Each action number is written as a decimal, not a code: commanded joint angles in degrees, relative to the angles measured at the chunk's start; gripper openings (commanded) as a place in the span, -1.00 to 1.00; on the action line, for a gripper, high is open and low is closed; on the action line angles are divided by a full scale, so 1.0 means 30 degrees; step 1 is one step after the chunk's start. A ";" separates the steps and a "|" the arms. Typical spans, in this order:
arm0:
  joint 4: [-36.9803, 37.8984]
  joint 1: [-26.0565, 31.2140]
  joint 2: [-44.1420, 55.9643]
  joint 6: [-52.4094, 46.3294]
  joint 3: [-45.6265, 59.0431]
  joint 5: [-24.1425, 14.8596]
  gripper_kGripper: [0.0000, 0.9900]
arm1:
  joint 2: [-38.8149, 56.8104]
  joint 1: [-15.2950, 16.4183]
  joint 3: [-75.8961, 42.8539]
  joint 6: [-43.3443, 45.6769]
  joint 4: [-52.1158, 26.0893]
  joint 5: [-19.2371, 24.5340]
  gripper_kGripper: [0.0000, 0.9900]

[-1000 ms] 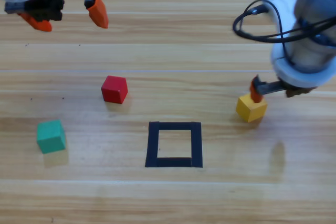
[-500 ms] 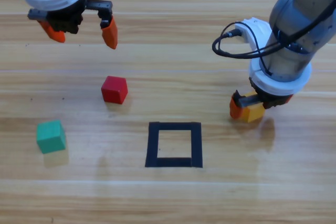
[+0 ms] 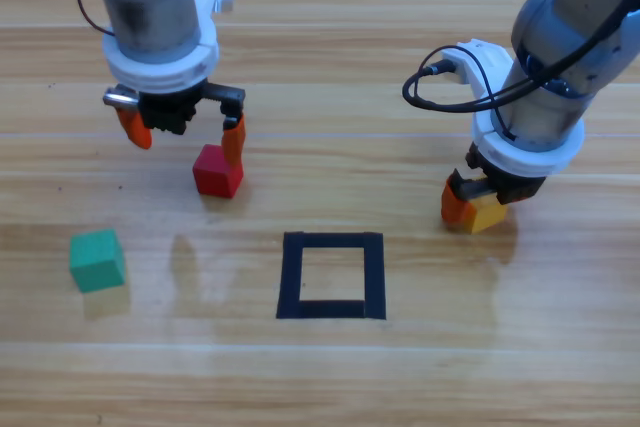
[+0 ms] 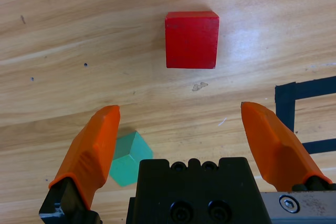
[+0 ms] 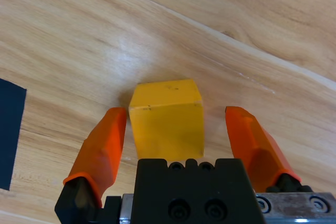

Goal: Stack the blocks in the rectangular block: red at the bottom, yellow in the middle, green on top

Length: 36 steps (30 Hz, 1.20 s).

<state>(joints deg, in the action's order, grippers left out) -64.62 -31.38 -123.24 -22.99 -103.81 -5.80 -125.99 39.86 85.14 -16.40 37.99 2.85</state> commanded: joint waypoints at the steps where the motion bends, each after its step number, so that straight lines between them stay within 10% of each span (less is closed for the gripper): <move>1: 0.0094 0.0412 -0.1312 0.0134 -0.0435 0.0262 1.00 | -0.1801 -0.0602 0.0273 0.0574 -0.0475 -0.0949 0.29; 6: 0.0855 0.0412 -0.1517 0.0192 -0.0288 0.0379 1.00 | -0.1684 -0.0631 0.0215 0.1072 -0.0563 -0.1622 -0.97; 36: 0.4430 0.0881 -0.3070 0.0808 0.1762 0.0584 0.97 | 0.5611 0.1742 -0.5293 -0.3528 -0.1413 0.0165 -1.00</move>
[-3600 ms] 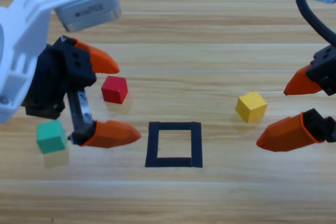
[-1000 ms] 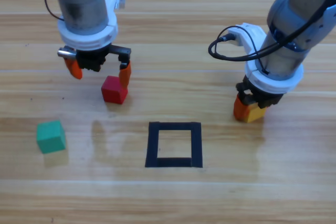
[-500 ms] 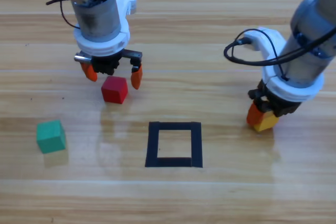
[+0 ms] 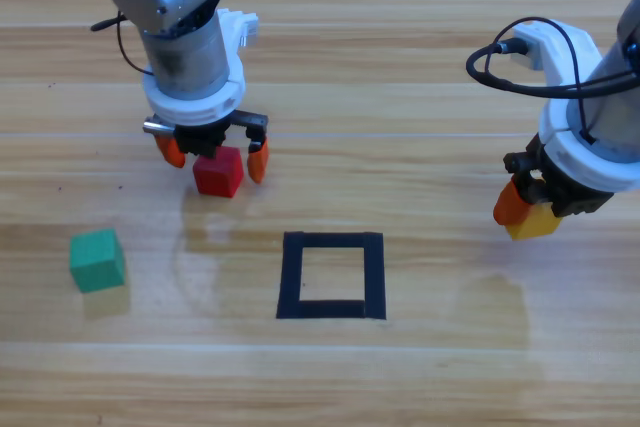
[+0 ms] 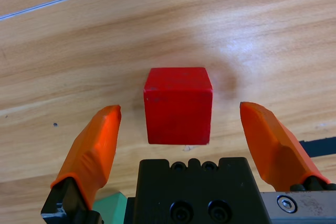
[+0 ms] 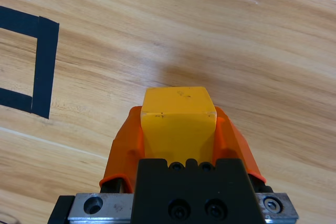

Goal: Stack the blocks in the rectangular block: red at the bottom, yellow in the middle, green on top

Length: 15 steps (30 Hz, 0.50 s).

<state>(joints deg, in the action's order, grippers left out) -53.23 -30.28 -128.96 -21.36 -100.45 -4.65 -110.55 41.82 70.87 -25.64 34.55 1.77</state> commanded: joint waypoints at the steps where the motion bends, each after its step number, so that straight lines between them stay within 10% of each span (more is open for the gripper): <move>1: 0.0664 0.0513 -0.1224 0.0293 0.0643 0.0203 0.96 | 0.0521 0.1090 -0.0539 -0.0449 -0.0265 0.0523 -1.00; 10: 0.1045 0.0542 -0.1575 0.0615 0.0760 0.0349 0.70 | 0.0814 0.1090 -0.0715 -0.0419 -0.0265 0.0464 -1.00; 15: 0.1074 0.0572 -0.1429 0.0878 0.0936 0.0320 -0.22 | 0.1166 0.1090 -0.0890 -0.0419 -0.0265 0.0376 -1.00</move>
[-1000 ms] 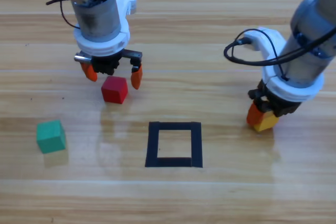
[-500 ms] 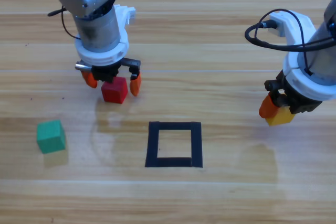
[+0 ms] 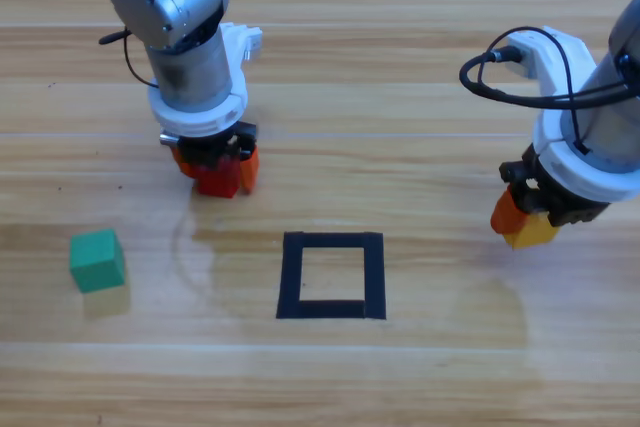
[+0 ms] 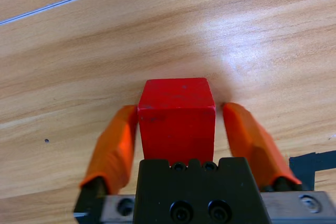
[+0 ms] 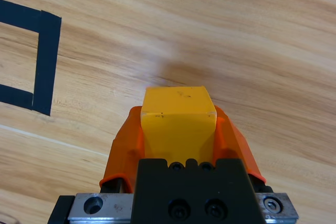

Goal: Stack the blocks in the rectangular block: red at the bottom, yellow in the middle, green on top

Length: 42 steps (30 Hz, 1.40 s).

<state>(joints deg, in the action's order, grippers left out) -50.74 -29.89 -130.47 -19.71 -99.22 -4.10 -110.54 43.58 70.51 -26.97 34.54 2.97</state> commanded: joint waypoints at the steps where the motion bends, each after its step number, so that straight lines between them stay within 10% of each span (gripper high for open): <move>1: 0.0244 0.0501 -0.0835 0.0358 0.0582 0.0137 -0.43 | 0.1163 0.0531 -0.0771 0.0026 -0.0264 -0.0025 -1.00; 3: 0.0156 0.0560 -0.0512 0.0446 0.0611 0.0049 -0.82 | 0.1134 0.0502 -0.0800 0.0056 -0.0264 -0.0054 -1.00; 9: -0.0752 0.0091 0.1099 -0.0052 -0.0063 -0.0039 -0.98 | 0.1456 0.0502 -0.0976 0.0056 -0.0264 -0.0142 -1.00; 25: -0.4766 -0.7116 0.3794 -0.7142 -0.1850 -0.0303 -1.00 | 0.2335 0.0502 -0.1327 0.0114 -0.0264 -0.0611 -1.00; 42: -0.4795 -0.7643 0.0191 -1.1302 -0.2641 -0.0332 -0.97 | 0.2101 0.0502 -0.1298 0.0143 -0.0264 -0.0757 -1.00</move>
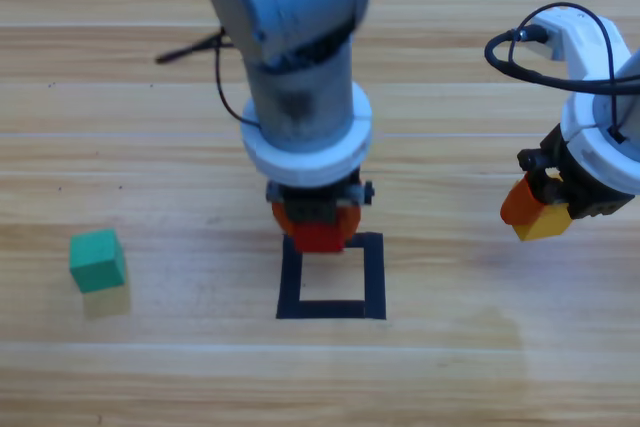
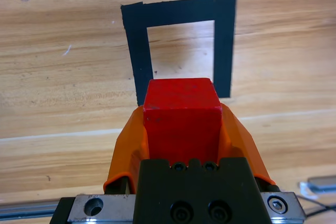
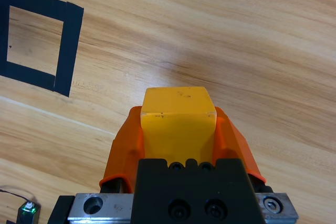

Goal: Stack the blocks in the rectangular block: red at the bottom, yellow in the middle, green on top

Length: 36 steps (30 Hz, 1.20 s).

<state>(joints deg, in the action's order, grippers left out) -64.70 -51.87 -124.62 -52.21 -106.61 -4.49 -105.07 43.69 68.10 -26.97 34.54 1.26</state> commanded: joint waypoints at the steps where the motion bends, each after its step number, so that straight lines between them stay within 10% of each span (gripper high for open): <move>1: -0.0141 -0.0316 -0.1907 -0.0467 -0.0264 -0.0174 -0.97 | 0.0276 0.0495 -0.0494 0.0142 -0.0263 -0.0185 -1.00; 36: 0.1206 -0.0492 -0.3841 -0.0057 -0.0821 0.0002 -0.95 | 0.0071 0.0466 -0.0436 0.0201 -0.0292 -0.0156 -1.00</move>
<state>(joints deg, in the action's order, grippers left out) -61.82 -51.94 -133.43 -52.79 -109.31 -4.49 -105.09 43.69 68.10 -26.92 34.54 1.26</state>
